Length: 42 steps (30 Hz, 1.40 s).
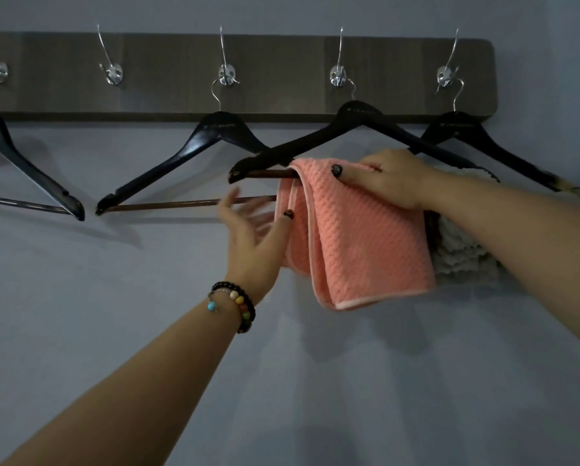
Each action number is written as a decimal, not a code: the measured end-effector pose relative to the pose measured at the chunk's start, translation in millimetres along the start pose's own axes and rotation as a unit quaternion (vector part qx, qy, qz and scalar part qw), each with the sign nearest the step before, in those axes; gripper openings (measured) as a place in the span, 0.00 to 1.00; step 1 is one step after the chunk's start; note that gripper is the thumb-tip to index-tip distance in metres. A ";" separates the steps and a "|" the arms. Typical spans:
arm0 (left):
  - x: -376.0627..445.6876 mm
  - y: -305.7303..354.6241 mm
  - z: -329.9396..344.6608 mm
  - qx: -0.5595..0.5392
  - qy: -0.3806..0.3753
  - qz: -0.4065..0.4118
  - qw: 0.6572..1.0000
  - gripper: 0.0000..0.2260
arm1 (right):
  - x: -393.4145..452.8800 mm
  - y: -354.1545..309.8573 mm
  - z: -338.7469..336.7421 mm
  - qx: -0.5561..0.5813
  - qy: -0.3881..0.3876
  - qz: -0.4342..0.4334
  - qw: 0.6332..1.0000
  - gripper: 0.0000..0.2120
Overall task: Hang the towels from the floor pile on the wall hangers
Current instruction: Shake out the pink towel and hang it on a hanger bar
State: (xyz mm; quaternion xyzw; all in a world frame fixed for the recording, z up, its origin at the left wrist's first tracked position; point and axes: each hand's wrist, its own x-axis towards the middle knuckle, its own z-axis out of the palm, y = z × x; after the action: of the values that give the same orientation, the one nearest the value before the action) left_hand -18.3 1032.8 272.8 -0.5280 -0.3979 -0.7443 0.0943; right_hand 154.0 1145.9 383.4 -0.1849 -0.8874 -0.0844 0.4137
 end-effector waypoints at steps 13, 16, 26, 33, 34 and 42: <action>-26.7 3.9 -1.9 0.037 -0.083 -0.067 0.994 0.05 | -14.2 -23.0 16.7 -0.101 -0.007 -0.041 0.994 0.26; -28.7 10.7 -7.9 0.002 -0.102 -0.098 0.990 0.06 | -14.7 -27.1 23.1 -0.116 -0.007 -0.028 0.993 0.28; -31.2 2.9 -24.8 0.045 -0.124 -0.117 0.984 0.09 | -12.4 -31.8 32.3 -0.130 0.013 0.006 0.991 0.31; -19.7 7.3 -26.5 -0.009 -0.112 -0.190 0.975 0.14 | -35.8 -15.6 58.8 -0.020 0.103 0.064 0.992 0.30; -13.9 9.8 -25.4 -0.020 -0.108 -0.212 0.971 0.17 | -41.3 -11.5 64.5 0.006 0.112 0.063 0.992 0.29; 42.0 -12.9 -6.3 0.234 -0.091 -0.185 0.950 0.23 | -54.3 24.7 56.8 0.034 0.306 0.023 0.951 0.15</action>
State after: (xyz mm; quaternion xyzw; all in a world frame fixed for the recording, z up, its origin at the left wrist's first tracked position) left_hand -47.8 1048.8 301.7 -0.4735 -0.6589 -0.5832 0.0393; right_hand 156.0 1171.7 305.2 -0.1563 -0.7159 -0.0969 0.6736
